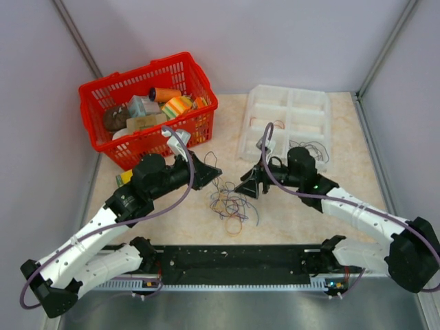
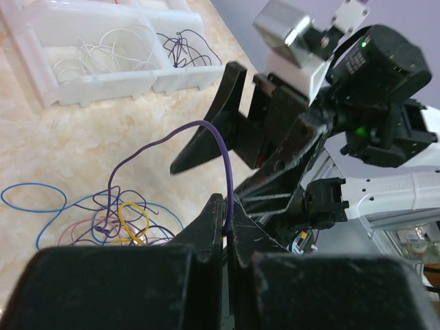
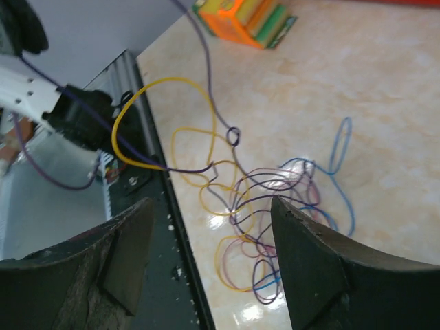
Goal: Untangle the cables
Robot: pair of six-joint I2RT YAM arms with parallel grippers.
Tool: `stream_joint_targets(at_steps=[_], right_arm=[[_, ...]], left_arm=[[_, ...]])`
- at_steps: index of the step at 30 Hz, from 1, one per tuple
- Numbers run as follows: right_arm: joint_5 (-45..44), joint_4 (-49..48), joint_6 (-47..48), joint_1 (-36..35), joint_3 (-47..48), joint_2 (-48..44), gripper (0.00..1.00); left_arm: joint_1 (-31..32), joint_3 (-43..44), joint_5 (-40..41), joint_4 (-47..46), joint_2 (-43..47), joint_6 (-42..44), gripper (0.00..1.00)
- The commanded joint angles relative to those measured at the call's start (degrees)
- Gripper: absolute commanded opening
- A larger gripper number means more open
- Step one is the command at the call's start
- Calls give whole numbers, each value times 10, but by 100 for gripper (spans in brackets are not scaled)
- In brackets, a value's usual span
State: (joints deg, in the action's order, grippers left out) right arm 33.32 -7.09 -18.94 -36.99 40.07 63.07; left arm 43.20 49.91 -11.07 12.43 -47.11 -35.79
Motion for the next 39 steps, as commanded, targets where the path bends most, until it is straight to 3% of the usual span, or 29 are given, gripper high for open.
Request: stream_joint_targets(at_steps=[1,5,12,16,21,25,26,27,28,29,34,39], right_arm=[[136,-190,-34,-33,-36,17,66],[111,-192,3,-49,-48,21,65],[66,-108,97,-75,-8,31,60],[54,-132,102,-92,-13,44,57],[29,-165,85,-120,-3,72,42],[-64,-161,62,-130,4,80,19],[-107,-155,45,-130,-3,74,29],[-147,-151,33,-137,-13,64,46],[-203,-136,28,-150,-24,49,55],[-239,-124,24,-170,-33,37,59],[-291,-182,-24,-223,-60,61,60],[-327,-224,-62,-231,-60,93,52]], left_arm=[[-2,14,-7,-10,9,-25,0],[-2,9,-20,-15,8,-42,0],[-2,-7,-32,-26,9,-68,0],[-2,0,-34,-24,8,-76,0],[-2,-2,-41,-27,11,-86,0],[-1,-6,-35,-28,19,-100,0],[-1,-7,-30,-26,19,-105,0],[-2,-5,-23,-23,19,-110,0],[-1,-1,-13,-16,18,-115,0],[-1,6,1,-6,16,-119,0],[-2,43,68,64,-6,-125,0],[-1,59,94,82,-8,-128,0]])
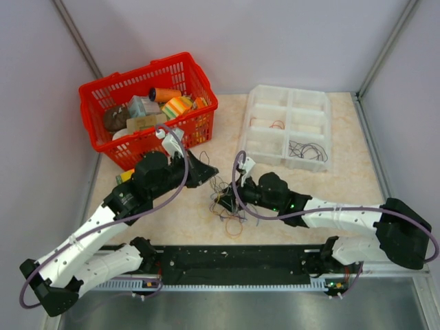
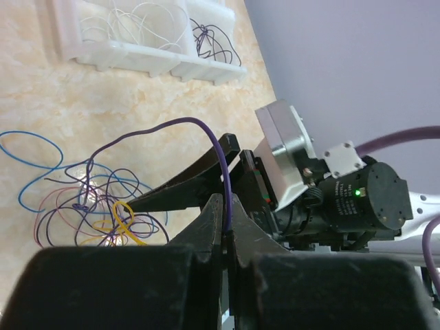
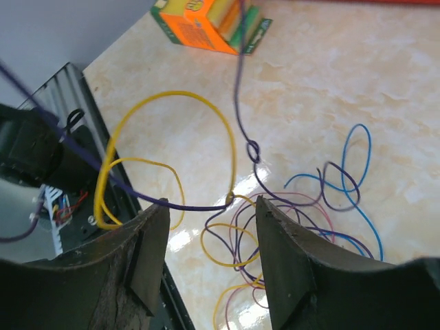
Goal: Untangle the cables
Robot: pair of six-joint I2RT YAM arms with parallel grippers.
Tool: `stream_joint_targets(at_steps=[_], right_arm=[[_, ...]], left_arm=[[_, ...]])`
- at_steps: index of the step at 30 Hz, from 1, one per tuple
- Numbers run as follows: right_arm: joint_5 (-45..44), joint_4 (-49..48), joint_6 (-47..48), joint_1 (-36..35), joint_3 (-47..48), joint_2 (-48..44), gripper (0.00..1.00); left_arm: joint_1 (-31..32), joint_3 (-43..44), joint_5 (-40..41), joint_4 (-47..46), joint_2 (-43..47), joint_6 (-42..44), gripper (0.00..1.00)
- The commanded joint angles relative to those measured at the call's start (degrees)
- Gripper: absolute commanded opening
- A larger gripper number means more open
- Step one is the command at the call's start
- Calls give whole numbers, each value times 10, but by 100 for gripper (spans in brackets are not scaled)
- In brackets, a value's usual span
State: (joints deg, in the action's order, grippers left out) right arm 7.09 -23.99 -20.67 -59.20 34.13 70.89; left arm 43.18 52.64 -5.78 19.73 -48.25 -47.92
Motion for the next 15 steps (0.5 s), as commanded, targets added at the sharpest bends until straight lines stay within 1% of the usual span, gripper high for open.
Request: stream_joint_targets(at_steps=[1,4,5,9,11,14,15], right_arm=[[-87,-42,-45,-14,6,12,52],[-185,51,-54,-27,25,-7,56],[-193,71,-60,-28,25,-20,57],[-145,70,-65,-29,9,-59,59],[-122,47,-62,-32,3,-69,59],[-80,18,-51,-37,14,-68,53],[-74,13,-44,-40,19,-66,52]], left_arm=[[-2,33,46,8,5,-7,0],[-1,40,52,7,2,0,0],[-1,43,70,8,2,5,0],[-1,43,75,8,1,8,0],[-2,40,75,3,3,8,0],[-2,38,74,1,5,14,0],[-2,38,72,-1,5,14,0]])
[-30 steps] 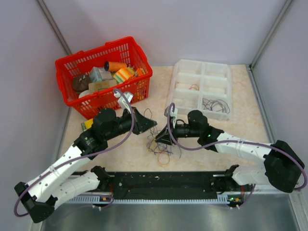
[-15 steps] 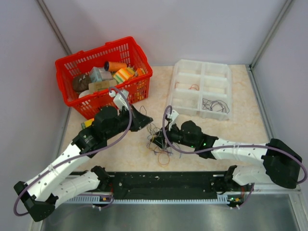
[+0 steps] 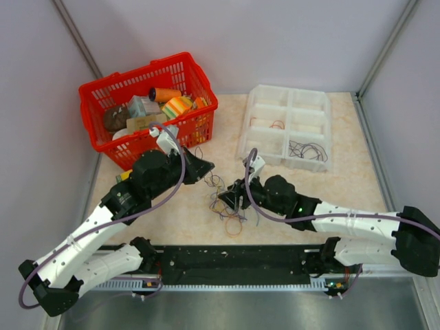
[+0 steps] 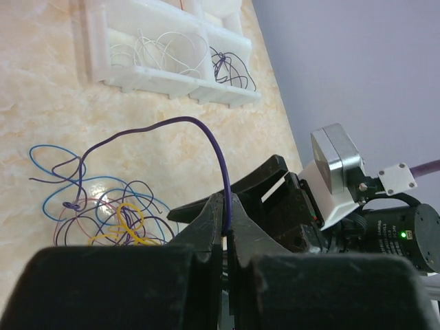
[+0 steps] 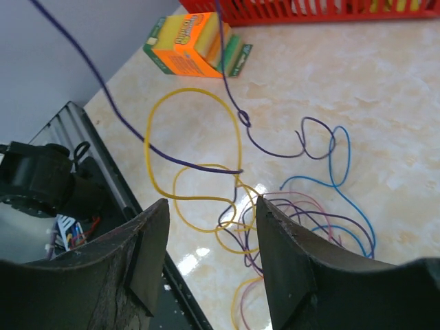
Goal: Untangle the cables
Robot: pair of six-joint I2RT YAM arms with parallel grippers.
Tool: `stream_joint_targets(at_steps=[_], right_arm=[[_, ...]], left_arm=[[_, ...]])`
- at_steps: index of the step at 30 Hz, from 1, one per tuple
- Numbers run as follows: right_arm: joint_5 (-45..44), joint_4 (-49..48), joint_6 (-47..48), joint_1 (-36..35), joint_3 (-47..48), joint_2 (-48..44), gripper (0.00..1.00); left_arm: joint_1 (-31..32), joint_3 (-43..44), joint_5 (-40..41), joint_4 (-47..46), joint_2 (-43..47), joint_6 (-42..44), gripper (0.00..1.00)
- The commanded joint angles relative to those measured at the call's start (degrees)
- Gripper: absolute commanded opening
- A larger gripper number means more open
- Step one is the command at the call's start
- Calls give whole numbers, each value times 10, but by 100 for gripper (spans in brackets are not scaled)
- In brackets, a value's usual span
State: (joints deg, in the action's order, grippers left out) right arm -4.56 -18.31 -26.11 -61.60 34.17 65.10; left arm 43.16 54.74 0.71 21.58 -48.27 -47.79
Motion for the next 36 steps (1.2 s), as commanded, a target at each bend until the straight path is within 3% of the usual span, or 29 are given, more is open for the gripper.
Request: stream_joint_targets(at_steps=[1,8,16,23,26,29,33,36], right_arm=[[56,-52,18,-20,21,-3,52],[81,-89,10,-26,33,27,51],[-15,-29,28,-31,71,49,52],[-35,-19,40,-31,78,45,48],[-6,-32,31,-30,84,50,34],[26,-14,18,-31,94,44,1],[10,69,18,-30,82,-27,0],[-62,203,48,-31,106,-113,0]], left_arm=[[-1,18,5,-20,5,15,0],[-2,16,-2,-26,5,16,0],[-1,5,-33,-44,4,13,0],[-2,3,-41,-51,2,14,0],[-2,-2,-41,-55,0,15,0],[-1,-14,-20,-58,0,30,0],[-2,-57,97,-52,1,77,0],[-4,-104,188,-33,-13,79,0]])
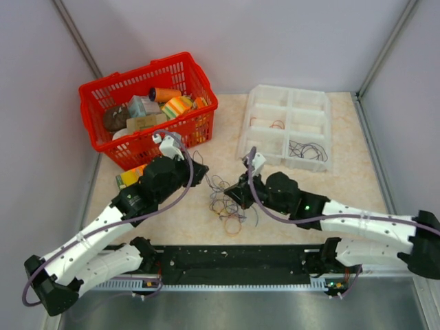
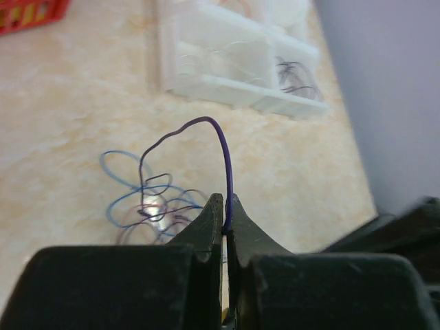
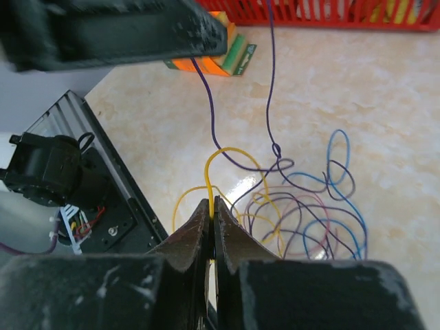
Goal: Untangle the cables
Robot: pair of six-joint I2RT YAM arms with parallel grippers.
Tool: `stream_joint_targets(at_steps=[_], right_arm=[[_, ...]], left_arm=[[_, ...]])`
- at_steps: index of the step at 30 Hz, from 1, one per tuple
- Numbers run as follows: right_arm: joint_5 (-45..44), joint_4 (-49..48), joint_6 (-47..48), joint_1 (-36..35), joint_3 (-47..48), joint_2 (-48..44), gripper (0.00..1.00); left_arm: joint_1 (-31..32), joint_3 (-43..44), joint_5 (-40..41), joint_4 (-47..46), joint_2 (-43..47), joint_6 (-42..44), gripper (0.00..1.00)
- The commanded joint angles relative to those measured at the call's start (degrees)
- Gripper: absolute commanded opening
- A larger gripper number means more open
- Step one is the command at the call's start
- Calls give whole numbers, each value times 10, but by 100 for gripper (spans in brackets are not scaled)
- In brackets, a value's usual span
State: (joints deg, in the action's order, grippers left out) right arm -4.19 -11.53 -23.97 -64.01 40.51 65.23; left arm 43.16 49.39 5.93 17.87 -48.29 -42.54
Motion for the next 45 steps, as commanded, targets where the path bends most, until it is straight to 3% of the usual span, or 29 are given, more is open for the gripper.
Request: stream_joint_targets(at_steps=[1,3,6,9,16,21,25,30,34,37,40,43,45], right_arm=[[-101,186,45,-7,61,-139,0],[-188,273,80,-6,136,-179,0],[-339,377,126,-1,262,-186,0],[-395,425,191,20,407,-139,0],[-359,410,313,74,656,-34,0],[-361,348,399,74,768,29,0],[-397,299,487,74,903,102,0],[-439,121,628,79,918,149,0],[-341,43,657,81,939,169,0],[-333,-5,705,103,928,195,0],[-338,46,620,195,863,197,0],[-341,184,399,321,818,198,0],[-298,197,314,360,742,174,0]], left_arm=[[-5,-66,169,22,-18,6,0],[-8,-107,198,33,-12,-22,0],[-9,-178,177,6,33,-43,0],[-9,-227,156,-6,78,-55,0],[-9,-232,174,37,88,-70,0],[-9,-208,126,3,28,-14,0],[-10,-167,102,33,-36,18,0],[-17,-141,64,64,-80,44,0],[-47,-135,23,97,-110,66,0],[-75,-126,-28,116,-133,81,0],[-77,-92,-77,135,-147,117,0],[-78,-41,-96,169,-163,147,0],[-77,-3,-102,193,-169,168,0]])
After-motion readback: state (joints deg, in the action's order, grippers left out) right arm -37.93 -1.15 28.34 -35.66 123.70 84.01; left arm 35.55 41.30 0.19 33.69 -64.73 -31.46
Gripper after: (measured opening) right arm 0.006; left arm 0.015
